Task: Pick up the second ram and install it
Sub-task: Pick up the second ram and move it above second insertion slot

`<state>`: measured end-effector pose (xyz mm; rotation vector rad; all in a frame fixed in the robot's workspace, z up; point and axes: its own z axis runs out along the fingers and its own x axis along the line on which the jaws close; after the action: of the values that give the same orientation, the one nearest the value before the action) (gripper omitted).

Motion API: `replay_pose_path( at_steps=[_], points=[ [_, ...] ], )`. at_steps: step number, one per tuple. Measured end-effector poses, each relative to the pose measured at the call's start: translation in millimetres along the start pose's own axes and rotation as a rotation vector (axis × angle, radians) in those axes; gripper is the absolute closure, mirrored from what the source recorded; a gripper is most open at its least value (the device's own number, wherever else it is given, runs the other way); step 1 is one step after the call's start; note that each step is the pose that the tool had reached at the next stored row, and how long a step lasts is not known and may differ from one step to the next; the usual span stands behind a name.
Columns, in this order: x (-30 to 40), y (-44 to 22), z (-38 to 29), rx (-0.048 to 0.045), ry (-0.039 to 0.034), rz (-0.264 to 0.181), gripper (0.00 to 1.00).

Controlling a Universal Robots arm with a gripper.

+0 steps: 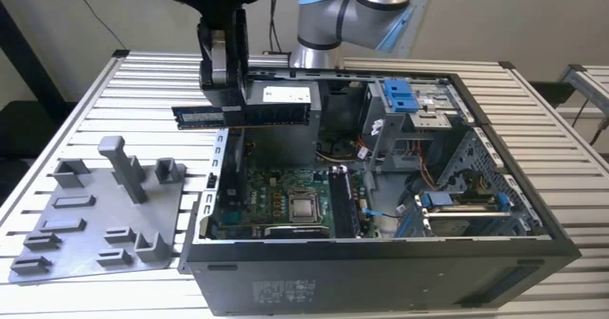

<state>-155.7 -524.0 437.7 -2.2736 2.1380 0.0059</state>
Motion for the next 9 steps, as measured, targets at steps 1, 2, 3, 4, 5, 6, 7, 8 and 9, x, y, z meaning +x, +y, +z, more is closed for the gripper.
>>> replay_pose_path(
  at_steps=[1, 2, 3, 4, 5, 6, 7, 8, 9],
  points=[
    [0.1, -1.3, 0.1, 0.0001, -0.0001, 0.0, 0.86],
    [0.2, -2.7, 0.1, 0.0, 0.0, 0.0, 0.86],
    [0.3, -4.0, 0.2, 0.0, 0.0, 0.0, 0.86],
    [0.3, -5.2, 0.2, 0.0, 0.0, 0.0, 0.86],
    [0.4, -6.6, 0.3, 0.0, 0.0, 0.0, 0.86],
    [0.5, -7.9, 0.3, 0.0, 0.0, 0.0, 0.86],
    [0.6, -9.1, 0.4, 0.0, 0.0, 0.0, 0.86],
    [0.7, -10.5, 0.4, 0.0, 0.0001, 0.0, 0.86],
    [0.8, -11.9, 0.5, 0.0, 0.0, 0.0, 0.86]
  ],
)
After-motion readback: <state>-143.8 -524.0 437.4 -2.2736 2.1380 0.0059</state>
